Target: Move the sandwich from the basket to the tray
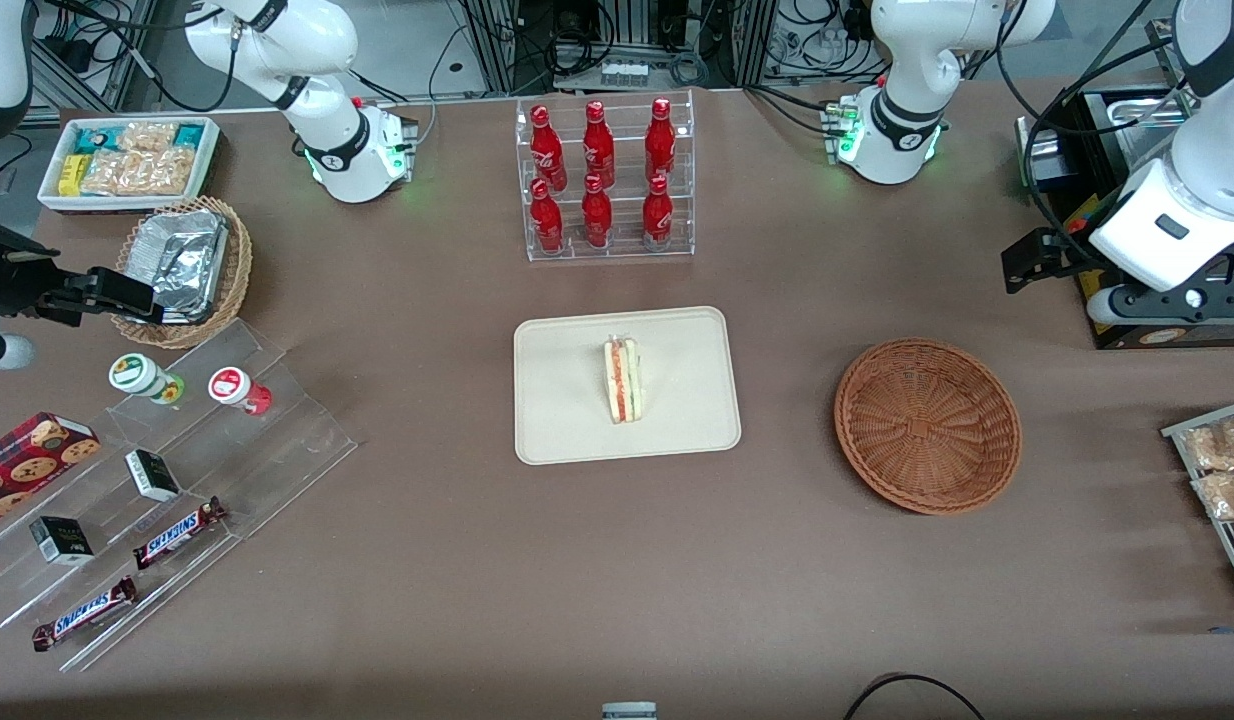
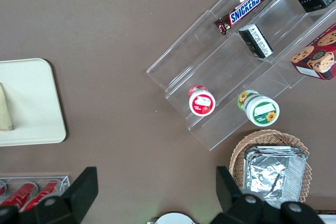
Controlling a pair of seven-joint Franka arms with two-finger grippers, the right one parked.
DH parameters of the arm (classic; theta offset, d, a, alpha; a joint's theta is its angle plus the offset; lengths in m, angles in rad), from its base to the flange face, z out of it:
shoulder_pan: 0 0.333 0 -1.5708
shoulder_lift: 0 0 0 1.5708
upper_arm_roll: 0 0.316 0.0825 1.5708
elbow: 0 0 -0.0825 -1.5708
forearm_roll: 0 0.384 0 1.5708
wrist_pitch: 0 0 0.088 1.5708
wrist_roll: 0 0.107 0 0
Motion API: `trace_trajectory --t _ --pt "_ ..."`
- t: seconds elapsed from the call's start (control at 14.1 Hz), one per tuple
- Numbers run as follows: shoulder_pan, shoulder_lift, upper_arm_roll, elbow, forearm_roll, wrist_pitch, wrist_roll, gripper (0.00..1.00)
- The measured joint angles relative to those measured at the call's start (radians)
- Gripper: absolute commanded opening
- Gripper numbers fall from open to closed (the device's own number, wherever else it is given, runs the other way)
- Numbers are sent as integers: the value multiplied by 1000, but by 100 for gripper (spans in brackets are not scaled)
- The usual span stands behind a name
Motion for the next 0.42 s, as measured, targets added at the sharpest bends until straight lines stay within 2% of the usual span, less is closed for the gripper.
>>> trace_trajectory --t 0.21,0.42 --pt "22 1 2 6 0 0 30 100" --pt "26 -1 47 12 0 -2 34 100"
